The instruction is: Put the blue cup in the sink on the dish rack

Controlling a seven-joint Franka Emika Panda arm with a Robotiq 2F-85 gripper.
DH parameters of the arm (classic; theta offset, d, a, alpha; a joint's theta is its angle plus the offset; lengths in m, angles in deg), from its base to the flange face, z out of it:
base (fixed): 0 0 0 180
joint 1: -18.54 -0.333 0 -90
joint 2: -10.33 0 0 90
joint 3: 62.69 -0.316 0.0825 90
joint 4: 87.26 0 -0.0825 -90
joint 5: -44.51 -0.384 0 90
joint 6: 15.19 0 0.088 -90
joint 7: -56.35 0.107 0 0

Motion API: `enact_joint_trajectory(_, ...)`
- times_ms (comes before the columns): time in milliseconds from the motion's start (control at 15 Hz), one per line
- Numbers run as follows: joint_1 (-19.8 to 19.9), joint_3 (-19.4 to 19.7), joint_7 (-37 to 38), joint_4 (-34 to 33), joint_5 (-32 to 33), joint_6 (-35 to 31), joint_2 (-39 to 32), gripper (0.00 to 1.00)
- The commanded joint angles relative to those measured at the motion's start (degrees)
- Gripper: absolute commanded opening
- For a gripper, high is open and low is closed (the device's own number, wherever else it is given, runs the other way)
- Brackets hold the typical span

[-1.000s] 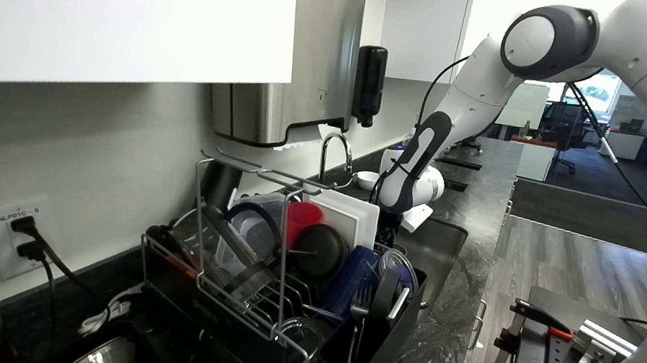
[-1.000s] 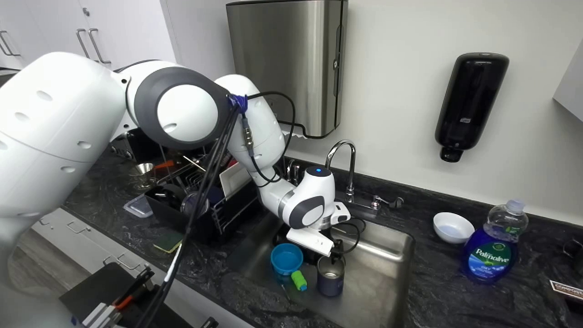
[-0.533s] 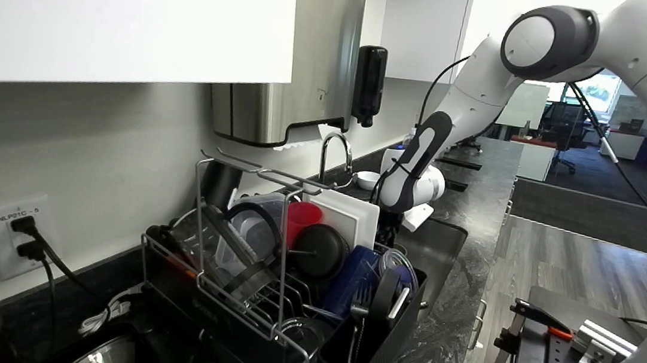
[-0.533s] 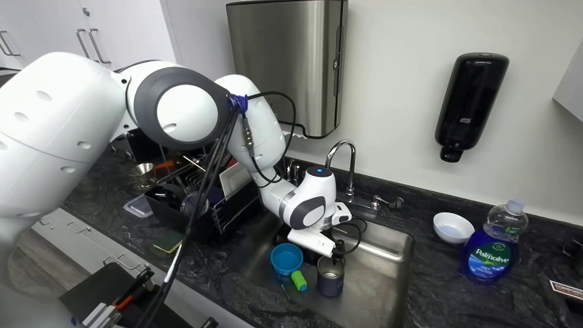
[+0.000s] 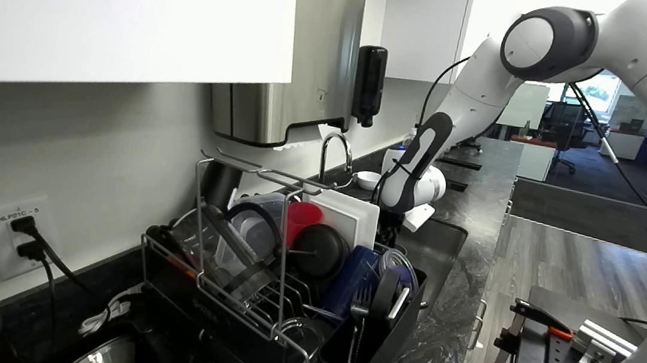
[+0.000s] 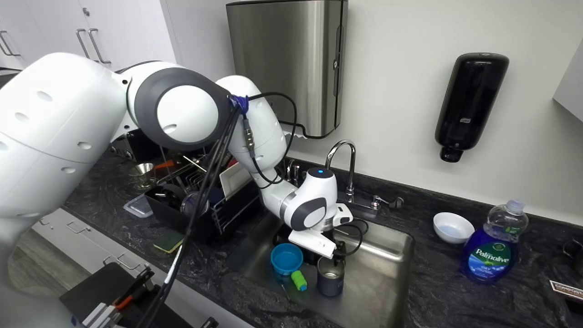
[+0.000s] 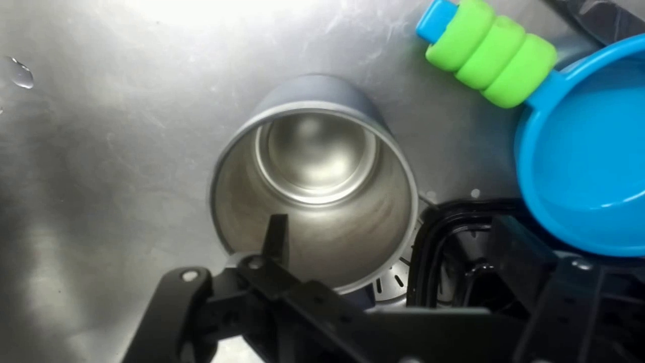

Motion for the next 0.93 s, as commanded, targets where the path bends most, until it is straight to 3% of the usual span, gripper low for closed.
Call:
enact_joint_trajectory(0,-0.38,0.39,0.68,-0.69,0.16,-0.31,-1.06,1.00)
enact_joint_trajectory(800,-0.77,0.62,1.25,-2.55,0.23,-0.10,-3.29,1.00)
enact_joint_trajectory(867,-0.79,0.62,1.23,-2.62,0.26,-0.10,-3.32,0.90)
